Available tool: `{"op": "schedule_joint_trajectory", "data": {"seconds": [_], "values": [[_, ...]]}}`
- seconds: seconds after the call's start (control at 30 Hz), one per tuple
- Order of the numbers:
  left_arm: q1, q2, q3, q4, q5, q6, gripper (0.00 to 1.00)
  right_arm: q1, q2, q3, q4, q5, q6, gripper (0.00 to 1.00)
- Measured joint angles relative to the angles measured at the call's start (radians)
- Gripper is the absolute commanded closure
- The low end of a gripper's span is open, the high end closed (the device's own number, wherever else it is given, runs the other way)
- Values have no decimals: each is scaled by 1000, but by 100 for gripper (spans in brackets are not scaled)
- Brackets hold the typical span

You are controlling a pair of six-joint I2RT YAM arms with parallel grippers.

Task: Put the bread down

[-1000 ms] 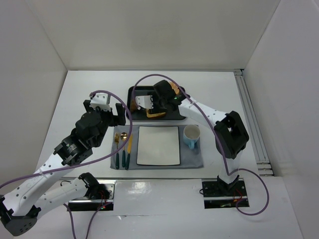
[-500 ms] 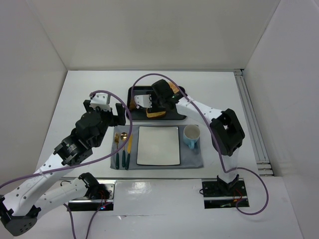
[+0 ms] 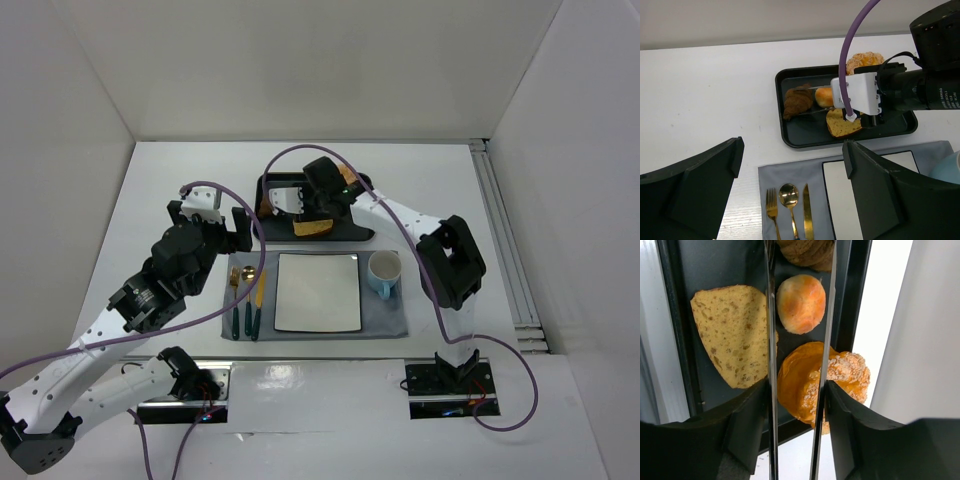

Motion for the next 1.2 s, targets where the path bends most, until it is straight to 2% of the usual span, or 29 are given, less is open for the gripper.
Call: {"op": "schedule_joint_trajectory", "data": {"seconds": [0.13, 0.4, 0.43, 0.57, 0.6, 0.77, 1.2], "values": [[0, 0, 0, 0, 0, 0, 1, -2, 10, 12, -12, 0, 9, 50], [0, 0, 0, 0, 0, 0, 1, -4, 17, 34, -40, -11, 32, 63], [0, 0, 0, 0, 0, 0, 1, -4, 17, 34, -42, -12, 34, 75], [0, 0, 0, 0, 0, 0, 1, -5, 17, 34, -46, -15, 49, 81], [0, 0, 0, 0, 0, 0, 1, -5, 17, 34, -47, -15, 52, 87], [0, 0, 0, 0, 0, 0, 1, -6, 14, 32, -49, -21, 71, 100], [0, 0, -13, 3, 0, 0, 1, -6, -93, -37, -85, -69, 136, 100]]}}
